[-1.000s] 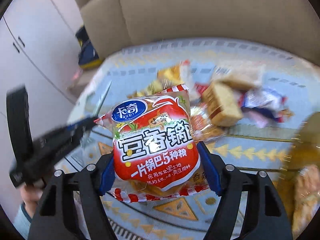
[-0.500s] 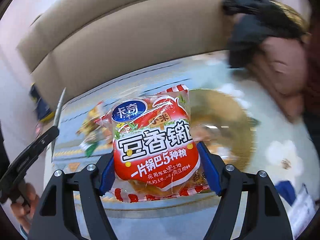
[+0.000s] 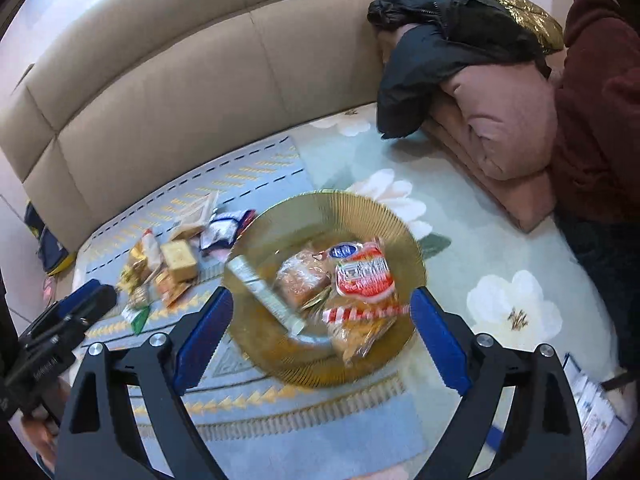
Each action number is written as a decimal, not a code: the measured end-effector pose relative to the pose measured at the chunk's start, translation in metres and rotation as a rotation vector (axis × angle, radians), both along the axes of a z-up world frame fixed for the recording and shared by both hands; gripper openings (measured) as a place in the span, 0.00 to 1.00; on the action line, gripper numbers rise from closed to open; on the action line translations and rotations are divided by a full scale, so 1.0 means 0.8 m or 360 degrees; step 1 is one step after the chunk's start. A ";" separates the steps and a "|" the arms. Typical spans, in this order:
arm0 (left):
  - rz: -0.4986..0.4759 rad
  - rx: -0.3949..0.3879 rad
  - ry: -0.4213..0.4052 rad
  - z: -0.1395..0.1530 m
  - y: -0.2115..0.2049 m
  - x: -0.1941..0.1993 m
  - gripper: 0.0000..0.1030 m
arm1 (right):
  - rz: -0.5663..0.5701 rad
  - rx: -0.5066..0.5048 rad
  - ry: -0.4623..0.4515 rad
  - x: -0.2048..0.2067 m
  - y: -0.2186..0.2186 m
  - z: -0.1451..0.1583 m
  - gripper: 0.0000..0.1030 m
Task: Organize snacks
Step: 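Carry both items to the gold plate and release them, then move both tools back over the remaining snacks, then grasp the white pastry bag with the left tool while the right grasps the meat-floss cake, then carry both packs to the gold plate and open both tools over it, then return both tools to the remaining snacks, then grasp the clear cracker pack with the left tool while the right grasps the wrapped bread slice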
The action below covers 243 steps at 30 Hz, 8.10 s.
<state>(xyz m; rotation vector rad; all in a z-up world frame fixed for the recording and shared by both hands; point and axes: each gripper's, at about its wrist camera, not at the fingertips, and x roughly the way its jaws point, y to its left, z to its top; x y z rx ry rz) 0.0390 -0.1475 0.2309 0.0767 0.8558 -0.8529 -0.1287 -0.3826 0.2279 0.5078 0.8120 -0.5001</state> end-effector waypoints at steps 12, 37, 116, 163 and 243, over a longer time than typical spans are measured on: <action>0.0645 0.0126 0.0030 -0.052 0.260 0.042 0.72 | 0.0385 -0.0074 -0.0011 0.101 0.212 -0.004 0.95; 0.0587 0.0329 0.0411 -0.200 0.172 0.115 0.71 | 0.0464 0.0223 0.0417 0.203 0.230 -0.187 0.95; 0.0476 0.0529 0.0254 -0.222 0.187 0.037 0.48 | 0.0589 0.0291 0.0632 0.130 0.264 -0.267 0.82; 0.0098 0.0348 0.0112 -0.113 0.026 0.008 0.75 | -0.0082 0.0221 0.0097 0.040 0.026 -0.122 0.62; 0.0475 0.0570 0.0323 -0.249 0.062 0.188 0.44 | 0.0629 -0.0073 0.0449 0.400 0.159 -0.248 0.53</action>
